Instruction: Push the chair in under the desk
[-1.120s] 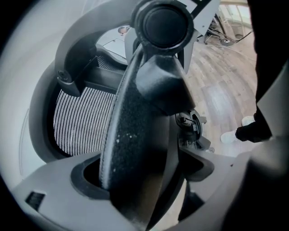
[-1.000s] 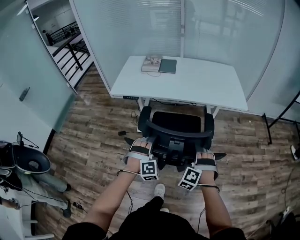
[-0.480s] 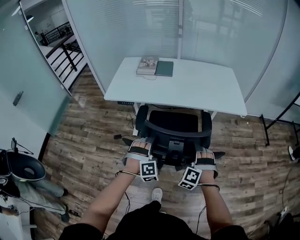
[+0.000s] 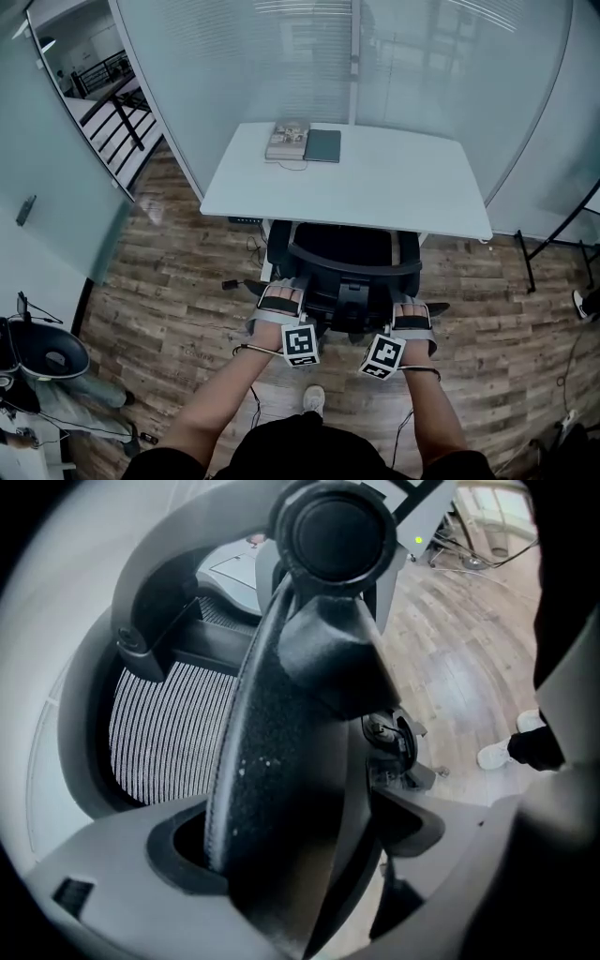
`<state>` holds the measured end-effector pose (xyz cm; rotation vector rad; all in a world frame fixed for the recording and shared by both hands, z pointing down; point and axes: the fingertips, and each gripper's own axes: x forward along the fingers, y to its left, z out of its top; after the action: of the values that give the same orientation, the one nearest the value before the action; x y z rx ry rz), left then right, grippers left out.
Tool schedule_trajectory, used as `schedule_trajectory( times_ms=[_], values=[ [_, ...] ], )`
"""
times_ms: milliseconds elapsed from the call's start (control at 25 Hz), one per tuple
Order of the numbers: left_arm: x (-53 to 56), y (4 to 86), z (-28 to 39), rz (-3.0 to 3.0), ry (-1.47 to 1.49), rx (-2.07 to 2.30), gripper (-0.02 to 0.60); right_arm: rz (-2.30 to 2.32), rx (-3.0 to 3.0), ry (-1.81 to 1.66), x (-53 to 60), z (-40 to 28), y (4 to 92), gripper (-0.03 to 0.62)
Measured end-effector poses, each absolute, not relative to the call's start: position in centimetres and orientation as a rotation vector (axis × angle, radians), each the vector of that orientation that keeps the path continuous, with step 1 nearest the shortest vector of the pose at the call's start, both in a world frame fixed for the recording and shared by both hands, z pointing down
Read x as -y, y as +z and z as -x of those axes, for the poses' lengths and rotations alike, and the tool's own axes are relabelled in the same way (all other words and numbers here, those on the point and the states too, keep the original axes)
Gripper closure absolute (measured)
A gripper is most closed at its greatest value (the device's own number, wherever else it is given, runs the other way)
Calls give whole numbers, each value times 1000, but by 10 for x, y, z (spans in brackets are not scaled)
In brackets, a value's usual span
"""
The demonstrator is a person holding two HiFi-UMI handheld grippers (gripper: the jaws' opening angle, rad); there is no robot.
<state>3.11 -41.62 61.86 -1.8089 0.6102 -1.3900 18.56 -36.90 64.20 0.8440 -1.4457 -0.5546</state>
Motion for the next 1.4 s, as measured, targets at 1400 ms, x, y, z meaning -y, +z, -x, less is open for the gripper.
schedule_trajectory(
  times_ms=[1400],
  values=[
    [521,616,-35,1796,-1364,-629,104,-845,1471,-530,471,-187,649,68]
  ],
)
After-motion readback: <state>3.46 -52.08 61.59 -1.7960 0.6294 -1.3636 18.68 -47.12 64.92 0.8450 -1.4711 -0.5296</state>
